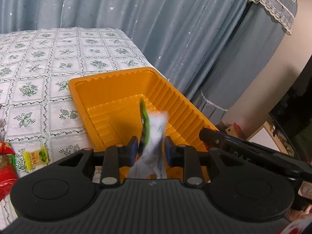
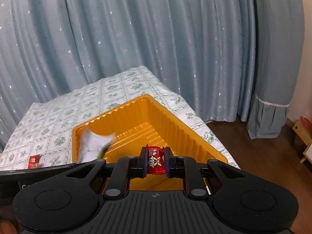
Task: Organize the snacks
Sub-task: 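Carry both snacks over the orange tray and open both tools to drop them, then withdraw both open tools from the tray back toward the snack pile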
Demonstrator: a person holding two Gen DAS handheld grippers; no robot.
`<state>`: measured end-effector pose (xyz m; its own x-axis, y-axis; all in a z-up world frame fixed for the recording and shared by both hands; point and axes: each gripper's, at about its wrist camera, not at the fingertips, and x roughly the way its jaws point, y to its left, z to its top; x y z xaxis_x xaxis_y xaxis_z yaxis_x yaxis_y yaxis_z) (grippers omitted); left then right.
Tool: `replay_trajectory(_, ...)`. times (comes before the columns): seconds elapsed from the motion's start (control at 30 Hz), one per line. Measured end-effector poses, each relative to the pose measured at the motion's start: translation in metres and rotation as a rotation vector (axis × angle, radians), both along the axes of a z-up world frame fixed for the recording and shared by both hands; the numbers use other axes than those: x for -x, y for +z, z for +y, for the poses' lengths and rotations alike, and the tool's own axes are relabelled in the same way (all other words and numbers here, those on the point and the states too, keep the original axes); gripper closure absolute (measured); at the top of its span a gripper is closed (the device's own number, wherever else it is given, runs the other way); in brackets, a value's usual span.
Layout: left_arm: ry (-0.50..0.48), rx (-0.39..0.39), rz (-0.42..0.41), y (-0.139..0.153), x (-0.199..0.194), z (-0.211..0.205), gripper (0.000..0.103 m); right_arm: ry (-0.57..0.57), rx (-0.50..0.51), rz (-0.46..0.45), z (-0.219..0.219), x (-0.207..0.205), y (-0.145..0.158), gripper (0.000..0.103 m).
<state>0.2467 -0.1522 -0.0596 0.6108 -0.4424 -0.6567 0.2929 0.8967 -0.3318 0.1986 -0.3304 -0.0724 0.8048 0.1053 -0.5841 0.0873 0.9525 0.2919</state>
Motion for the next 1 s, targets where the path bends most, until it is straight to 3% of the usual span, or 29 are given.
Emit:
replay_trajectory(0.57, 0.066, -0.023, -0.038, 0.006, 0.021, 0.034, 0.068, 0.033, -0.03, -0.001, 0.008, -0.004, -0.005, 0.085)
replay_trajectory(0.63, 0.073, -0.029, -0.041, 0.007, 0.023, 0.036, 0.066, 0.055, -0.058, -0.014, 0.008, -0.006, -0.004, 0.074)
replay_trajectory(0.67, 0.076, -0.032, -0.046, 0.008, 0.024, 0.036, 0.062, 0.053, -0.064, -0.015, 0.007, -0.006, -0.003, 0.056)
replay_trajectory(0.7, 0.08, -0.038, -0.053, 0.009, 0.027, 0.037, 0.06, 0.046, -0.07, -0.023, 0.006, -0.005, -0.002, 0.045)
replay_trajectory(1.0, 0.109, -0.066, -0.08, 0.022, 0.056, 0.054, 0.052, -0.014, -0.083, -0.015, 0.001, 0.021, 0.008, 0.045)
